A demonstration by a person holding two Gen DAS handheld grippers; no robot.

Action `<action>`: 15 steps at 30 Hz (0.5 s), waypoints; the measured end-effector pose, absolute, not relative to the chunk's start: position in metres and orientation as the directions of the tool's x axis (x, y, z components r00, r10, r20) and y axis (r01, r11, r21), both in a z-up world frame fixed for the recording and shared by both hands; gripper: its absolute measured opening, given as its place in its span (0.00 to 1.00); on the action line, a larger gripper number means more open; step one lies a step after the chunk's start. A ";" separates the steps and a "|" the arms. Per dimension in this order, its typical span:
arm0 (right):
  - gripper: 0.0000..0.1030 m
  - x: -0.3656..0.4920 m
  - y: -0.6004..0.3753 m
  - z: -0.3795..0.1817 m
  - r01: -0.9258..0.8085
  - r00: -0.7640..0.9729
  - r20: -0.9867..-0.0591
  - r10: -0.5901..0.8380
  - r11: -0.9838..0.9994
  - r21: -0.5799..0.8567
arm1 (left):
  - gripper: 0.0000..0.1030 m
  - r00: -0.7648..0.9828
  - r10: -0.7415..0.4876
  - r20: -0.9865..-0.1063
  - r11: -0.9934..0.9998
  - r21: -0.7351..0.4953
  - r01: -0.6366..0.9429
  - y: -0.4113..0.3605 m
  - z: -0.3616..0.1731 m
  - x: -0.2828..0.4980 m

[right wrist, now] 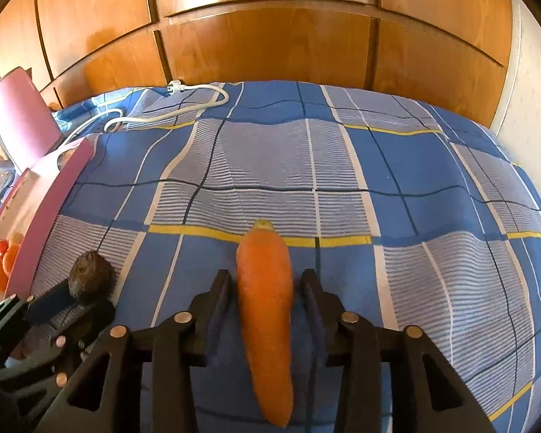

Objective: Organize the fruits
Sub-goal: 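Lift the carrot with the right tool while the left tool lifts the eggplant slice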

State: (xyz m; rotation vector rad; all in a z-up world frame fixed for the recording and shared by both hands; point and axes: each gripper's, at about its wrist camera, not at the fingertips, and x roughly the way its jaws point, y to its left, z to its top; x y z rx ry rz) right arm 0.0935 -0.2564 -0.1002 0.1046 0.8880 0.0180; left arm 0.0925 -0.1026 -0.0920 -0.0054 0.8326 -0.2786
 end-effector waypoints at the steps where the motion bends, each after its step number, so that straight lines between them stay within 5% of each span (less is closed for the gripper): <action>1: 0.43 0.096 -0.256 -0.100 0.027 0.629 -0.775 0.056 0.995 0.094 | 0.41 0.639 -0.247 -0.728 0.963 -0.114 0.242 -0.103 -0.092 0.092; 7: 0.30 0.099 -0.254 -0.102 0.035 0.637 -0.770 0.034 0.997 0.073 | 0.40 0.642 -0.246 -0.727 0.964 -0.111 0.243 -0.103 -0.092 0.092; 15: 0.30 0.097 -0.251 -0.103 0.034 0.640 -0.768 0.014 0.998 0.047 | 0.39 0.636 -0.246 -0.732 0.964 -0.113 0.242 -0.103 -0.091 0.093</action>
